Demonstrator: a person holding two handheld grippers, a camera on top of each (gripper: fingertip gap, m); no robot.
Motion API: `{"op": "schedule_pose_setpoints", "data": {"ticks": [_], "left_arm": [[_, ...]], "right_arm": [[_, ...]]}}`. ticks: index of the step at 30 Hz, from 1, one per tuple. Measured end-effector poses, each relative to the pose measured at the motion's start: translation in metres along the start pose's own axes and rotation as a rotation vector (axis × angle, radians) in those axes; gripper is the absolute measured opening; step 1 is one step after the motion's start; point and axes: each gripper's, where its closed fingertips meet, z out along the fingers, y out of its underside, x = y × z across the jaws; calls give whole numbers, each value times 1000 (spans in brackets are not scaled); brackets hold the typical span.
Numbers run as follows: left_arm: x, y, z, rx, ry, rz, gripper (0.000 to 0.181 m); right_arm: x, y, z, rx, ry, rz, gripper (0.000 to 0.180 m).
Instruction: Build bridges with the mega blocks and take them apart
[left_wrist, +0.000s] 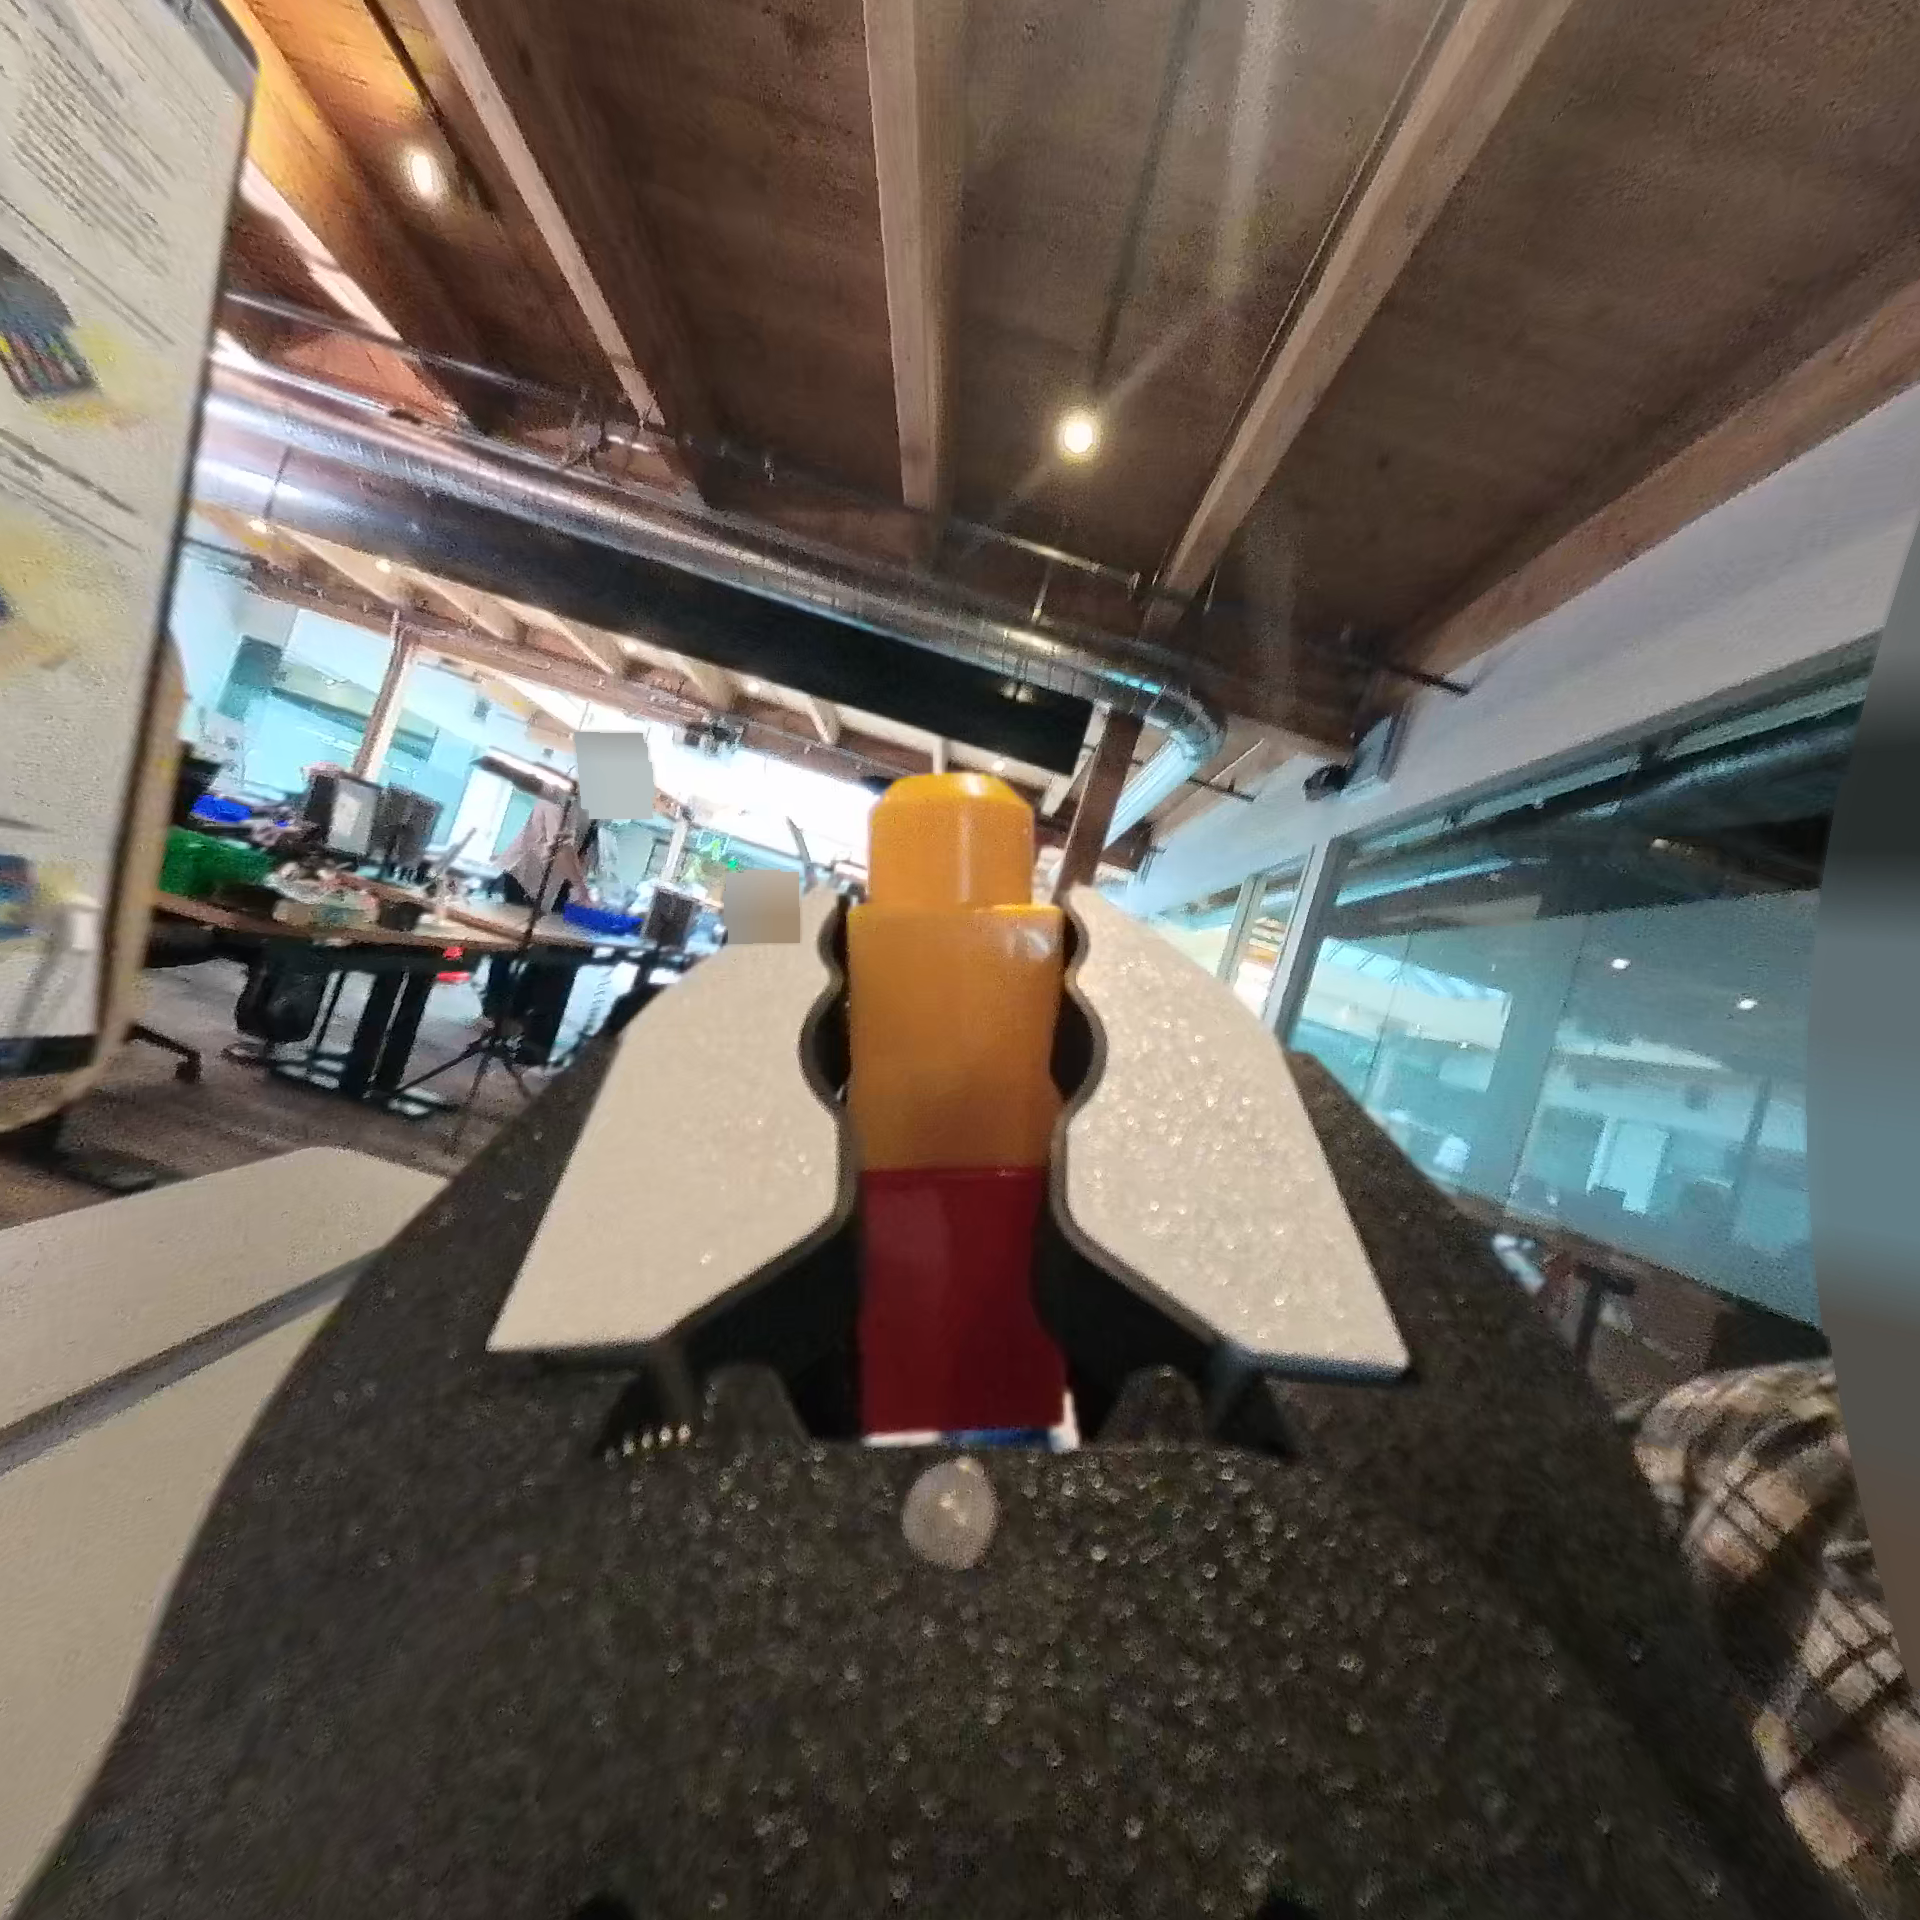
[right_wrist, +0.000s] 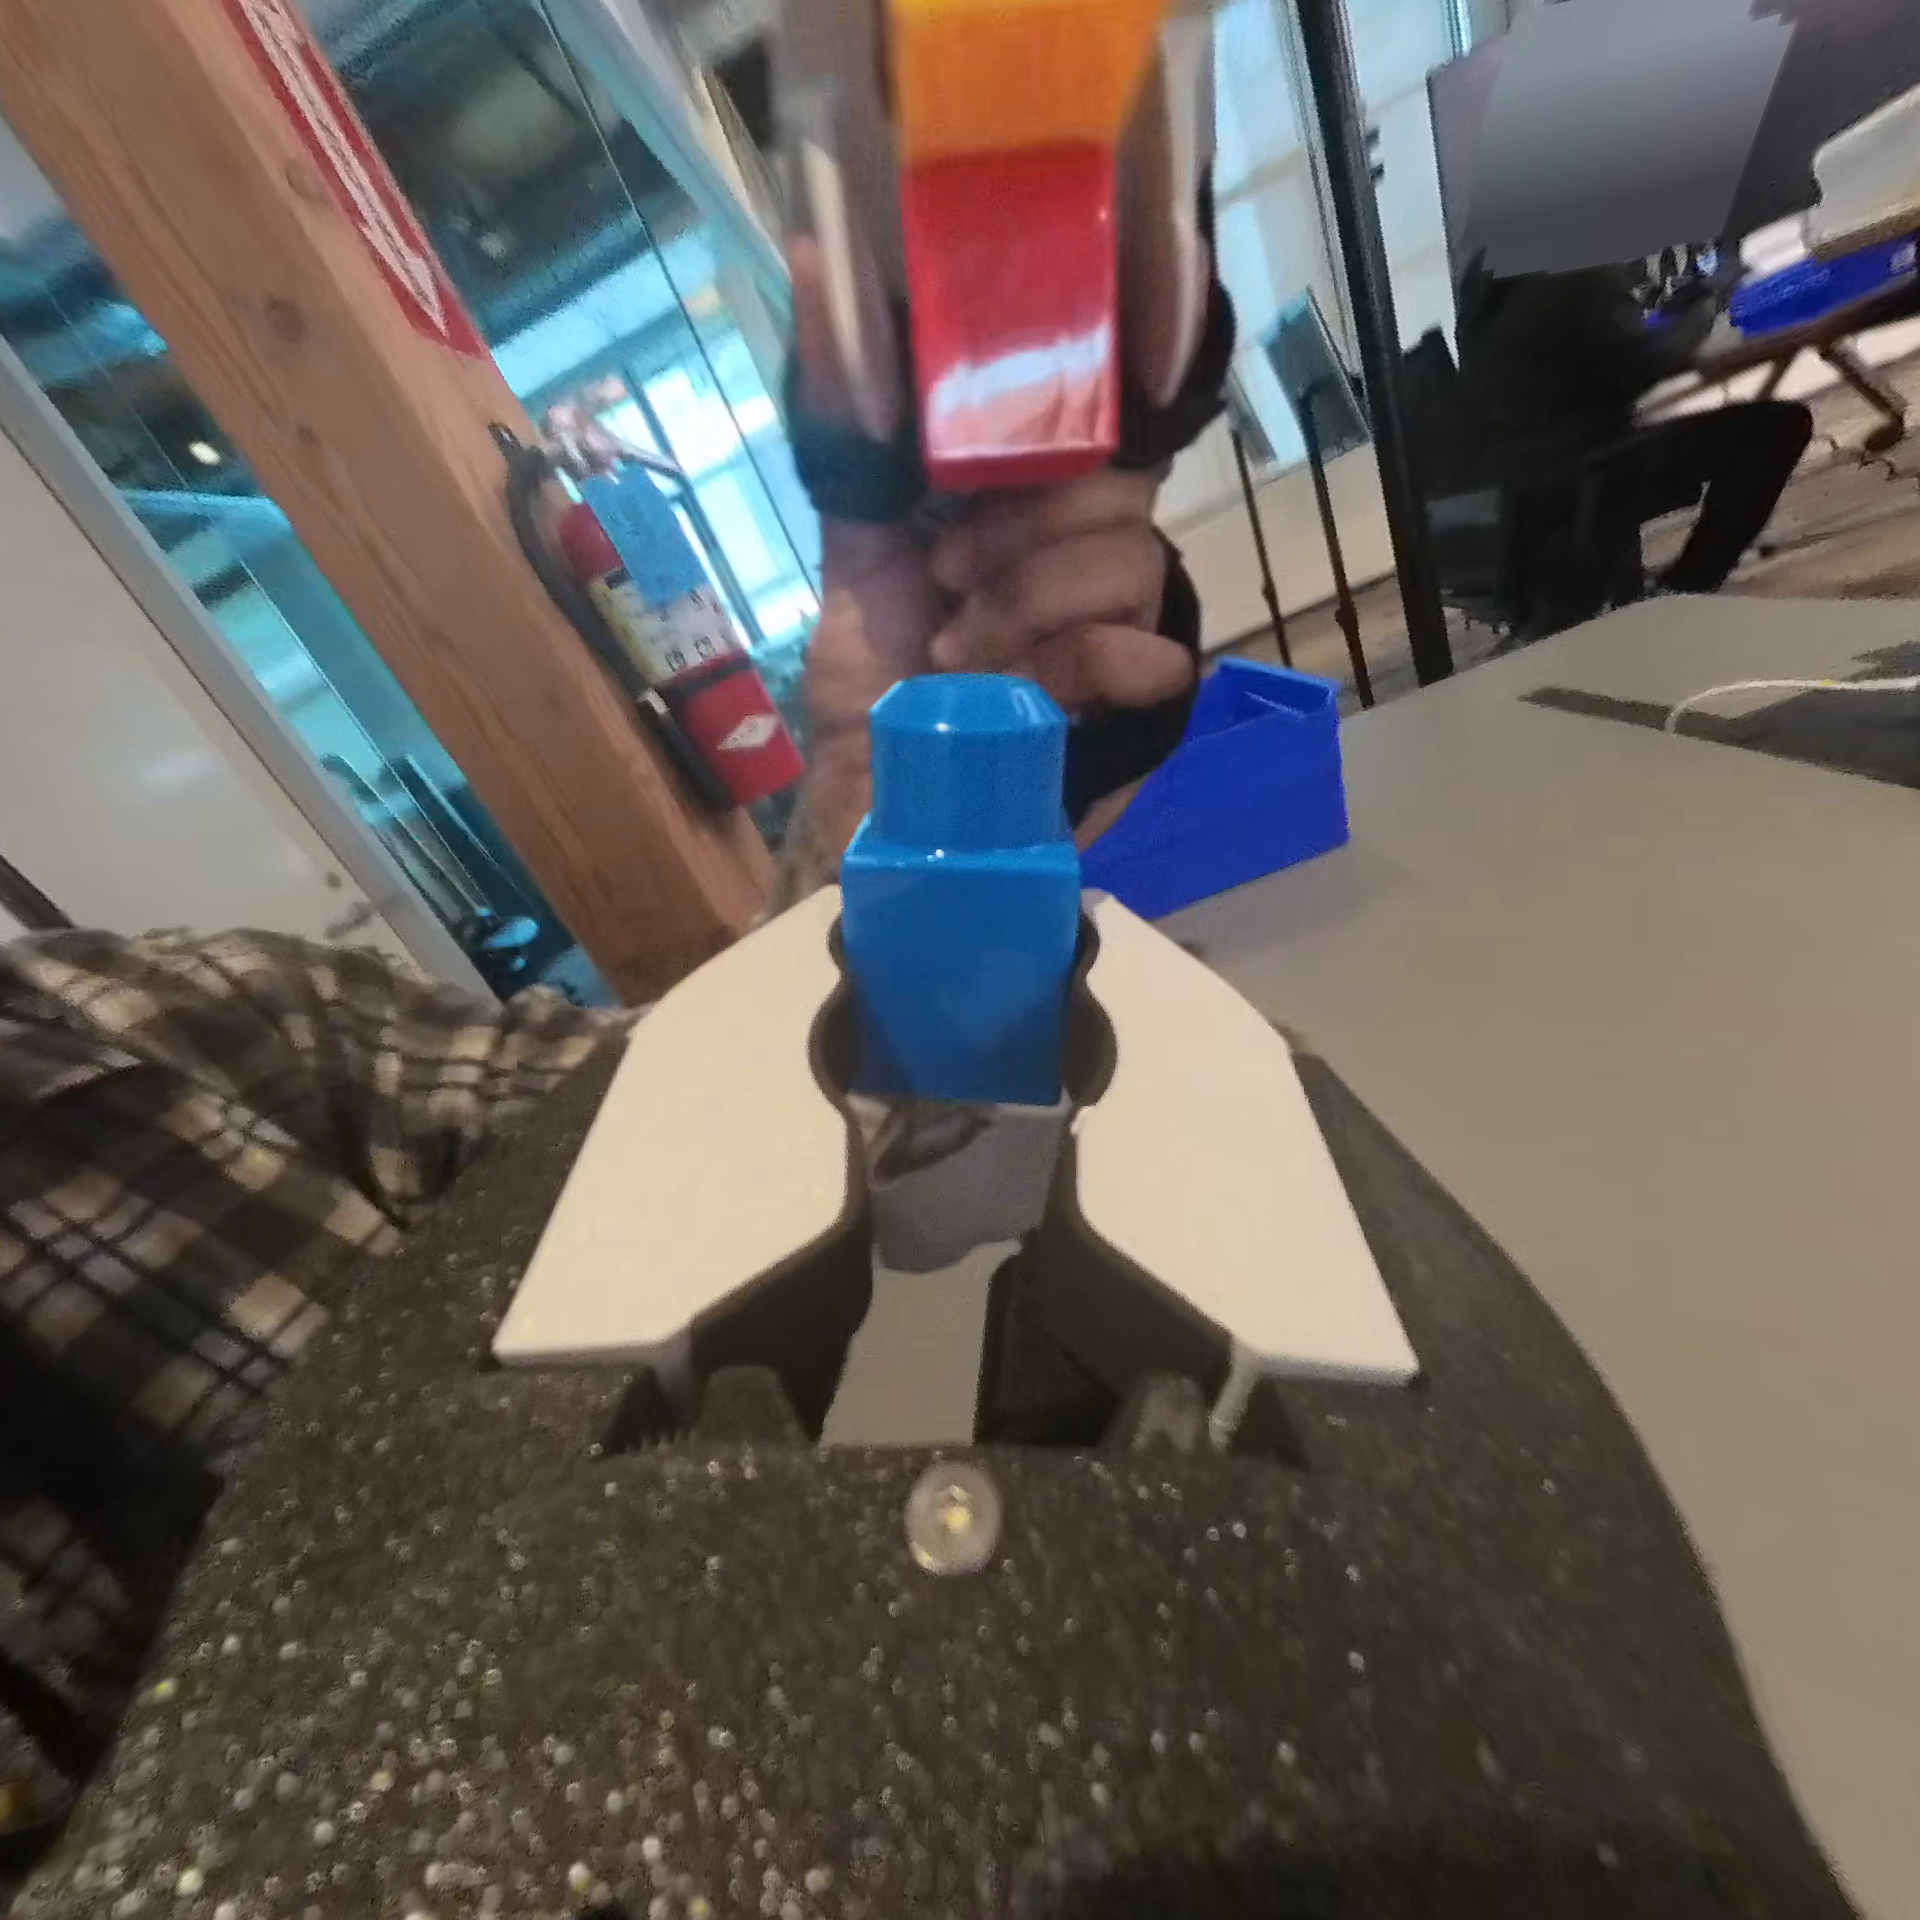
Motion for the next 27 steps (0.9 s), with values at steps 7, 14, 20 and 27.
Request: {"op": "schedule_pose_setpoints", "data": {"ticks": [7,14,20,27], "left_arm": [[-1,10,-7,-89,3,6,36],[23,37,13,-235,88,105,37],[17,50,14,-253,89,73,37],[5,60,14,-244,78,40,37]], "right_arm": [[8,-56,-105,-92,338,-151,36],[64,-63,-369,-347,1141,-26,37],[74,-15,-437,-445,1275,87,59],[47,-98,-309,-26,863,-127,65]]}}
